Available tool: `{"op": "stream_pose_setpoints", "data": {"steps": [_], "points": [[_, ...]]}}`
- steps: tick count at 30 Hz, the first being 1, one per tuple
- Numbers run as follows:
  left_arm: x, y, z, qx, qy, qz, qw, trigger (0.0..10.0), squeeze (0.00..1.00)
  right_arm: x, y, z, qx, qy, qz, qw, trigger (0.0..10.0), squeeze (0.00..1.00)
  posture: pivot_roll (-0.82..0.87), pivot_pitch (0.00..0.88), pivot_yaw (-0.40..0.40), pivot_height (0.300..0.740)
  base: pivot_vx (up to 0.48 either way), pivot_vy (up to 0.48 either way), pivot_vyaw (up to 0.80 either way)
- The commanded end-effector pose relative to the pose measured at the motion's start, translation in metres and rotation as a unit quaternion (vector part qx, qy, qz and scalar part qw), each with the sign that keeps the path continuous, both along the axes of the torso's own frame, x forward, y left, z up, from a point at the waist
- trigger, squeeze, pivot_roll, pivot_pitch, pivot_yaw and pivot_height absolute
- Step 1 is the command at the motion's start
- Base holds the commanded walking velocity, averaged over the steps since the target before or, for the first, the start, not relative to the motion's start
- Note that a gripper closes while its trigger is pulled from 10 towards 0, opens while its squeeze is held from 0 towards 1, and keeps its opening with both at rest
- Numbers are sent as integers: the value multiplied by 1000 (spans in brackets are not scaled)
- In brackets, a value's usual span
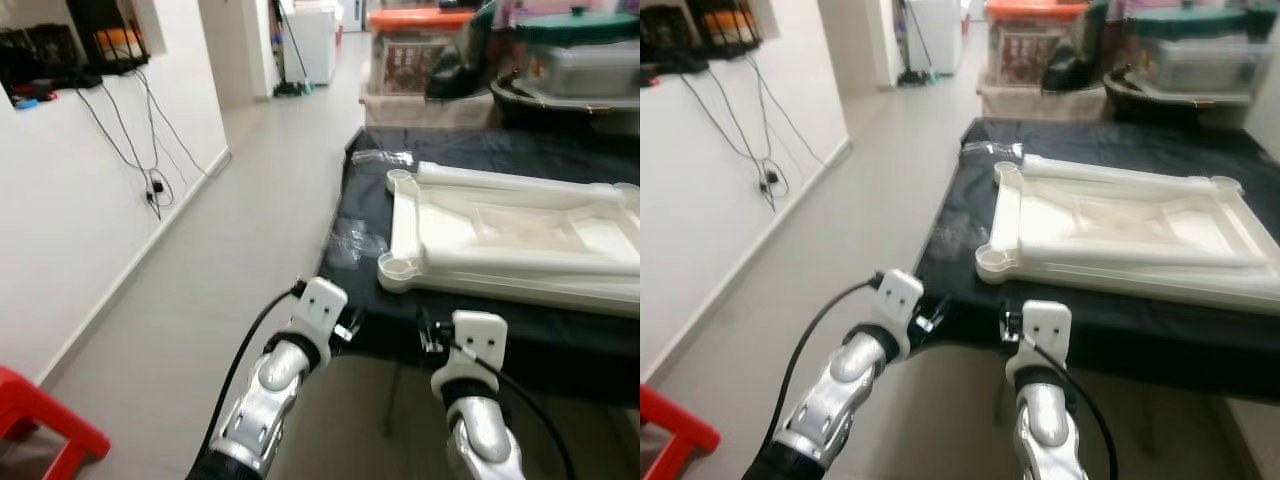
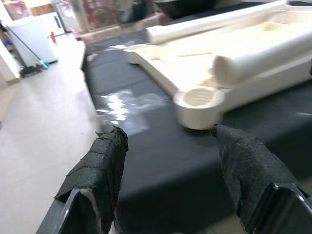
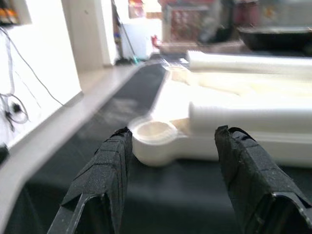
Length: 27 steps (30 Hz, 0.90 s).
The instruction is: Building children table
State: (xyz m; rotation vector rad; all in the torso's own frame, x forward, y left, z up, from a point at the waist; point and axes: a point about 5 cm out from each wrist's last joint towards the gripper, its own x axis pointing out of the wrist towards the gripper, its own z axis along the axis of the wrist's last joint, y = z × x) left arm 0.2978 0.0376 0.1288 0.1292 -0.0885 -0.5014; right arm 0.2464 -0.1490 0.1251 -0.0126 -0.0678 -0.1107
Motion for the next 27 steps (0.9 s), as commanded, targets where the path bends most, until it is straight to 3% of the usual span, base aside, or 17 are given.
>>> {"op": "stream_pose_setpoints", "data": {"steps": [1, 3, 8, 13, 24, 27], "points": [[0, 7, -8, 8, 13, 7, 1000, 10000, 0, -2, 3, -3, 6, 5, 2, 1000, 10000, 0, 21, 0, -9, 740, 0, -480, 0], [0, 6, -8, 8, 14, 6, 1000, 10000, 0, -2, 3, -3, 6, 4, 2, 1000, 10000, 0, 21, 0, -9, 740, 0, -480, 0], [-2, 3, -6, 12, 7, -8, 1000, 10000, 0, -6, -4, 9, 9, -43, -27, 999, 10000, 0, 20, 0, -7, 740, 0, 0, 0], [-2, 5, -4, 0, 5, -5, 1000, 10000, 0, -8, -3, 13, 10, -59, -27, 998, 10000, 0, 21, 0, -7, 740, 0, 0, 0], [-1, 7, 0, -10, 1, 3, 1000, 10000, 0, -4, 0, 14, -6, -52, -28, 998, 10000, 0, 25, 0, -5, 740, 0, 0, -73], [-1, 7, 0, -11, 1, 2, 1000, 10000, 0, -4, 0, 12, -14, -47, -30, 998, 10000, 0, 28, 0, -7, 740, 0, 0, -800]]}}
